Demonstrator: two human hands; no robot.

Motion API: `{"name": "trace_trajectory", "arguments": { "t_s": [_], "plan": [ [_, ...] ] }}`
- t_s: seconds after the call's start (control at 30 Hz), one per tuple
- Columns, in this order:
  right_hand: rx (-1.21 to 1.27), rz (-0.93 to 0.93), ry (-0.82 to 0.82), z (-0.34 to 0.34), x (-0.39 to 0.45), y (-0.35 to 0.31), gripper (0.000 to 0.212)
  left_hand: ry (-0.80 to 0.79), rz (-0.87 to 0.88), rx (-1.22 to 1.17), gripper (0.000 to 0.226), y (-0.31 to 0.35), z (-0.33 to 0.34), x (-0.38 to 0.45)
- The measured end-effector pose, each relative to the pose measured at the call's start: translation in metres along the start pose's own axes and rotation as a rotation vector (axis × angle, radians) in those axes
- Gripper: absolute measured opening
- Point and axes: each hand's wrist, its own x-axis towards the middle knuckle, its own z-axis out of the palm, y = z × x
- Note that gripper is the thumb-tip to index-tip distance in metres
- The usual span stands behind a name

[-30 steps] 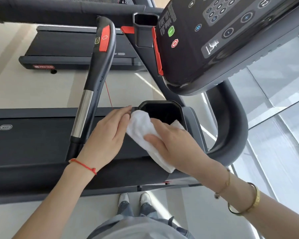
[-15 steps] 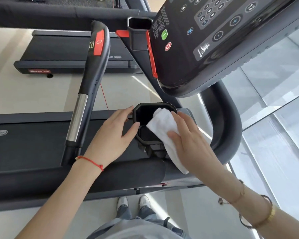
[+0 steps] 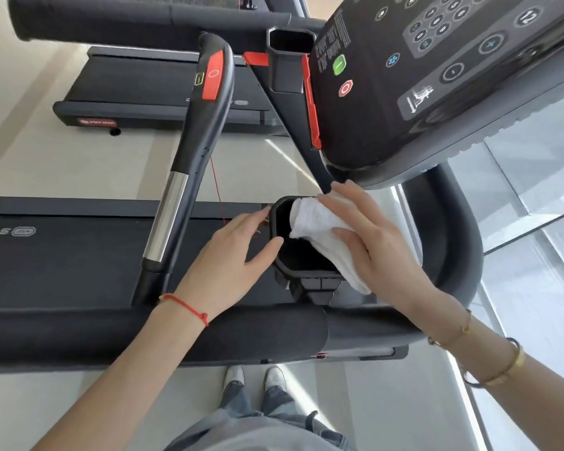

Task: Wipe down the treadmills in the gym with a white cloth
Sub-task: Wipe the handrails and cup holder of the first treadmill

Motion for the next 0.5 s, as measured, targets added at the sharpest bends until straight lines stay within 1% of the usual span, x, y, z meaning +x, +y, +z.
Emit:
{"name": "trace_trajectory", "arguments": {
  "t_s": [0.1, 0.17, 0.27, 0.37, 0.43, 0.5],
  "plan": [
    [-0.054, -0.141, 0.009, 0.004, 0.028, -0.005, 0.042, 0.004, -0.003, -0.004, 0.058, 0.0, -0.001, 0.0],
    [-0.081, -0.177, -0.026, 0.008, 0.042, -0.006, 0.041, 0.002, -0.007, -0.011, 0.052, 0.0, -0.001, 0.0],
    [-0.1, -0.117, -0.144, 0.009, 0.053, -0.005, 0.046, 0.002, -0.01, -0.019, 0.049, -0.001, 0.0, 0.0],
    [-0.182, -0.11, -0.23, 0.0, 0.039, 0.006, 0.056, 0.001, -0.004, -0.03, 0.057, -0.003, 0.001, 0.0],
    [-0.166, -0.072, -0.259, -0.009, 0.029, 0.015, 0.06, -0.007, -0.017, -0.029, 0.066, -0.003, 0.001, 0.001],
    [-0.155, -0.046, -0.289, -0.012, 0.028, 0.017, 0.061, -0.01, -0.026, -0.028, 0.067, -0.003, 0.002, 0.001]
  ]
}}
